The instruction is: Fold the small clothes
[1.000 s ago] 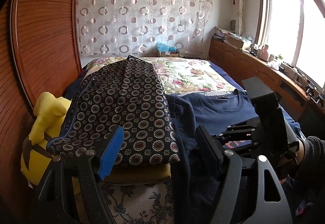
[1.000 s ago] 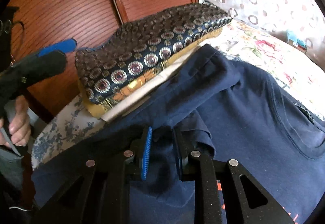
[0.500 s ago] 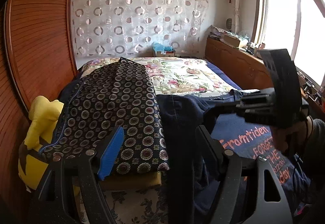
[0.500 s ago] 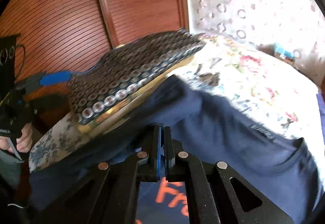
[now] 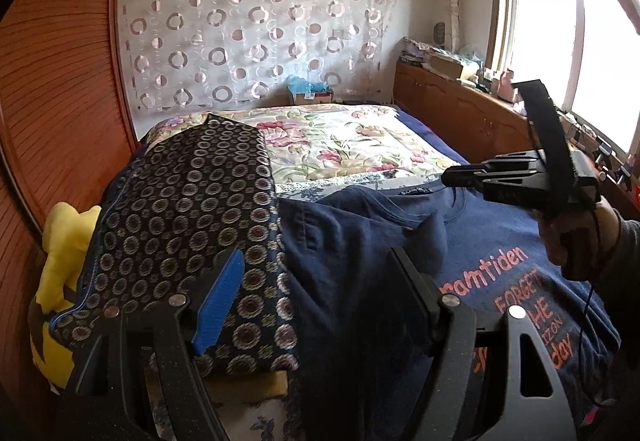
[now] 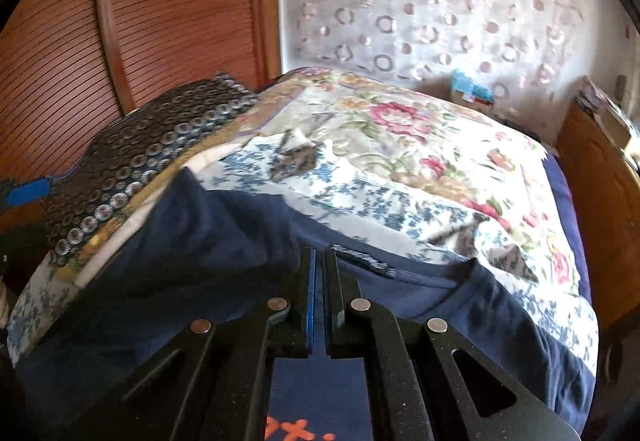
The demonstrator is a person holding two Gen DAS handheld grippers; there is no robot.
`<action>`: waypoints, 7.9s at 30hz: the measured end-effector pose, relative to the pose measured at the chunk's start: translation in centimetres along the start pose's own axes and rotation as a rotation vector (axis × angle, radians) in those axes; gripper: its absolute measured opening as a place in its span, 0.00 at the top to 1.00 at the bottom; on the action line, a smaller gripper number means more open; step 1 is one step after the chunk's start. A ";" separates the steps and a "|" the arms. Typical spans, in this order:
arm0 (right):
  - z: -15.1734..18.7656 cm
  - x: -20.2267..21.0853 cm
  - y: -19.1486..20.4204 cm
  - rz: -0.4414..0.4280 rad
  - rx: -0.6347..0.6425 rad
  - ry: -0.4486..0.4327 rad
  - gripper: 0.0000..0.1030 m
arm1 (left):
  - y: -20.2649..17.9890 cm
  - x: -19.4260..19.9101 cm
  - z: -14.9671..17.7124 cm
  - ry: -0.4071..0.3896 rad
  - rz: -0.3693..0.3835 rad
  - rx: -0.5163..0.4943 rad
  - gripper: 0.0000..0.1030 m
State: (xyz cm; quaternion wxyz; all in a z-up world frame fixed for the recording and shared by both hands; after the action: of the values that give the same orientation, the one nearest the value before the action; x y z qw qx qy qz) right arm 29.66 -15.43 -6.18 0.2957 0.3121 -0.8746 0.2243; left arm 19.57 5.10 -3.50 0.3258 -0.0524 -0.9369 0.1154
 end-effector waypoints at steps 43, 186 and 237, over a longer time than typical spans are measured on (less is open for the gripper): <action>6.0 5.0 12.9 -0.295 0.117 -0.026 0.97 | -0.1 8.2 6.1 -0.053 0.020 0.047 0.28; 20.9 13.7 -6.0 0.198 -0.268 0.092 0.97 | -11.3 3.0 9.0 0.075 0.139 -0.063 0.19; 16.3 13.8 5.7 -0.042 -0.064 0.079 0.98 | -9.8 3.3 9.1 0.078 0.125 -0.035 0.19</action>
State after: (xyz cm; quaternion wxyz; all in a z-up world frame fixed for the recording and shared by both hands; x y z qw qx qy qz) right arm 10.94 -26.50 -10.15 0.3443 0.3119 -0.8622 0.2020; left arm 11.06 -5.48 -6.02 0.3531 -0.1211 -0.9203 0.1172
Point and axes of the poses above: each gripper's, at about its wrist camera, not at the fingertips, and x roughly against the way its jaws point, y to its left, z to its underside, the point moved 4 cm from there along -x, roughly the way its jaws point, and after that the axes turned 14 degrees about x, right-handed, at the moved point
